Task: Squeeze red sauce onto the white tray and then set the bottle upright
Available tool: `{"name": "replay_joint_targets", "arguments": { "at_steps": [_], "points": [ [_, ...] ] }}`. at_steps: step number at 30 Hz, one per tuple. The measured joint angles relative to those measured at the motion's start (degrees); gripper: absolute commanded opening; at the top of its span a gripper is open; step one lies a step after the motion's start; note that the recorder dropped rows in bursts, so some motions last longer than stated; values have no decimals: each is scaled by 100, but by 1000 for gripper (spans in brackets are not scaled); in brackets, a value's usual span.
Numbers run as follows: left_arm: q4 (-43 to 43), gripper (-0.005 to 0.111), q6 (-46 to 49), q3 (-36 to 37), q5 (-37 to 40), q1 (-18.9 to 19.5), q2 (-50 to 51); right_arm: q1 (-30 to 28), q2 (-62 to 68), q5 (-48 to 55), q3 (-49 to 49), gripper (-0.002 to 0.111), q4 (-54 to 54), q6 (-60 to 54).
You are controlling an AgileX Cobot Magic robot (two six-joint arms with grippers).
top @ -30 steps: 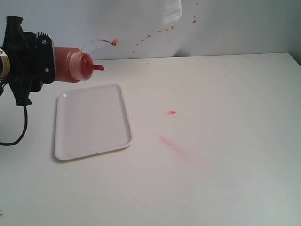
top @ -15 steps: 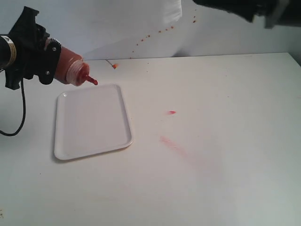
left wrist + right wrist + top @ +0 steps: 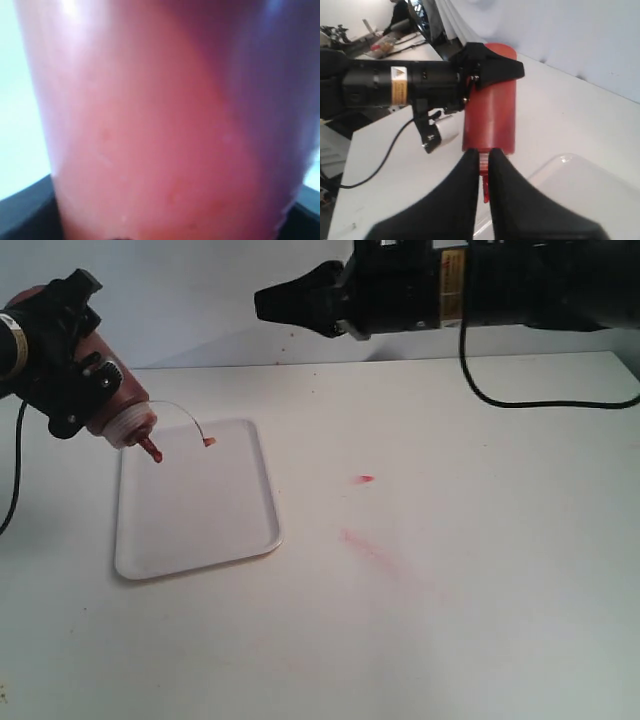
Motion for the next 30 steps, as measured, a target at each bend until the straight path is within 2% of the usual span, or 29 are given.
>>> {"name": "replay_joint_targets", "arguments": {
  "at_steps": [1,2,3,4,5,7,12,14,20,30],
  "points": [
    [0,0,87,0,33,0,0,74,128,112,-138,33,-98,-11],
    [-20,0,188,0,59,0,0,155,206,185,-219,60,-166,-23],
    [-20,0,358,0,59,0,0,332,383,332,-393,75,-247,-81],
    [-20,0,427,0,59,0,0,407,459,431,-452,99,-258,-175],
    [-20,0,480,0,59,0,0,600,572,884,-534,105,-258,-281],
    [-20,0,517,0,59,0,0,858,711,1527,-578,105,-313,-343],
    [-32,0,678,0,69,-11,0,1330,1017,2275,-578,105,-416,-607],
    [-32,0,729,0,124,-130,0,1432,1131,2522,-583,105,-389,-676],
    [-32,0,894,0,124,-647,0,1578,1258,2412,-583,105,284,-1492],
    [-52,0,958,-43,268,-673,-10,1587,1293,2496,-583,105,1241,-2556]
  ]
}}
